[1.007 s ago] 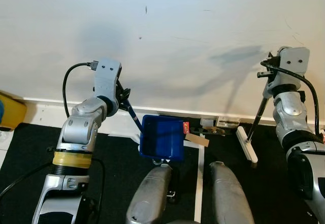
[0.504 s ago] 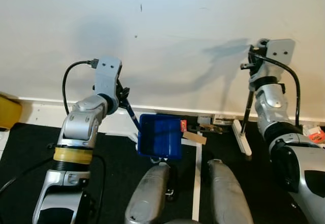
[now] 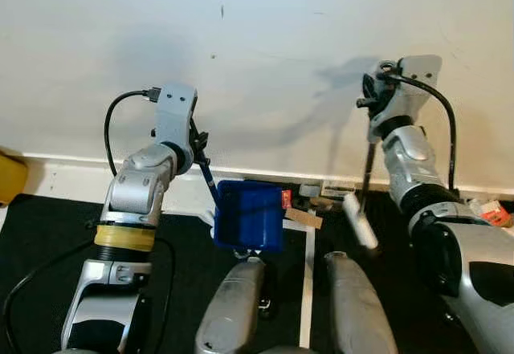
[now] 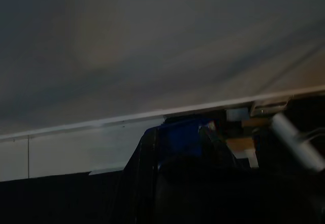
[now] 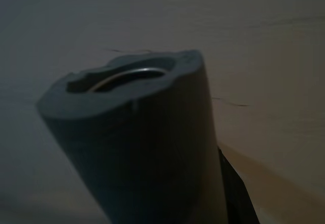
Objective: Sweep floor
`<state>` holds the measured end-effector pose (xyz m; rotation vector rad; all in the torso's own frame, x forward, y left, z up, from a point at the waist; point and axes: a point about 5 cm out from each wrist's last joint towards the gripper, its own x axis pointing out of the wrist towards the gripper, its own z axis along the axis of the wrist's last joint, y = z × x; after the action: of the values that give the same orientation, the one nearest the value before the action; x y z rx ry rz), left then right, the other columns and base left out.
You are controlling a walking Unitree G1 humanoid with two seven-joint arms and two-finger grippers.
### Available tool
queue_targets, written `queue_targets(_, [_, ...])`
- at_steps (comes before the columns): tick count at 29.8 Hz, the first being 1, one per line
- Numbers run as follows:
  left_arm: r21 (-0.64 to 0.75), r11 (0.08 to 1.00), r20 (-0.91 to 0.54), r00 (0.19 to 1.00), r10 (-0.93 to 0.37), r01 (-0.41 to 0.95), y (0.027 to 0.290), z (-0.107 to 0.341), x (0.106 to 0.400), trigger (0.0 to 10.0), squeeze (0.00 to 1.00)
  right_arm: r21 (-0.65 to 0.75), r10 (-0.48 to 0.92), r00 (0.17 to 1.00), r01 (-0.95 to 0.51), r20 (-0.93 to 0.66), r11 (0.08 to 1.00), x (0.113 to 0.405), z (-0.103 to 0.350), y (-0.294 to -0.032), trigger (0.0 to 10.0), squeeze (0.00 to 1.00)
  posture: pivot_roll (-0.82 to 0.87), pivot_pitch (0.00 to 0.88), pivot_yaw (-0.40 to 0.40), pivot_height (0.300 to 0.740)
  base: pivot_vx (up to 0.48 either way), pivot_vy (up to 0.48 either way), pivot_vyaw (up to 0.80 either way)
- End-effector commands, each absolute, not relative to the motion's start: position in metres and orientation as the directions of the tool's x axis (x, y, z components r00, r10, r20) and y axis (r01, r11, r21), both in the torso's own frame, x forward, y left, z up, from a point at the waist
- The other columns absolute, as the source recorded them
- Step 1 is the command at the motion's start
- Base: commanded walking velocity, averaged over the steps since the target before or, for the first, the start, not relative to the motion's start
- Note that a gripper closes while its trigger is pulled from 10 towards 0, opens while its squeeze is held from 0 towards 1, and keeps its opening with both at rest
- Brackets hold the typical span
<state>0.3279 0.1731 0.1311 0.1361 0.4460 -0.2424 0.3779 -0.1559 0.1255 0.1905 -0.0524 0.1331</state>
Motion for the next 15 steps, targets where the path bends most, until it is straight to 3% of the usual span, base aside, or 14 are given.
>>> queue_targets(1, [0.017,0.96,-0.466,0.851,-0.24,0.28,0.165,0.12,0.325,10.0,0.0,0.269,0.151,0.988,-0.157,0.043,0.95,0.376,0.118,-0.143,10.0,0.0,0.15,0.224,0.047,0.74,0.0,0.0,0.0])
queue_targets(8, [0.004,0.968,-0.475,0.852,-0.22,0.252,0.164,0.115,0.325,10.0,0.0,0.357,0.213,0.974,-0.226,0.075,0.906,0.373,0.116,-0.115,10.0,0.0,0.13,0.211,0.024,0.74,0.0,0.0,0.0])
queue_targets(15, [-0.012,0.971,-0.473,0.854,-0.217,0.24,0.163,0.113,0.327,10.0,0.0,0.461,0.245,0.948,-0.313,0.202,0.83,0.377,0.139,-0.089,10.0,0.0,0.12,0.202,0.015,0.74,0.0,0.0,0.0])
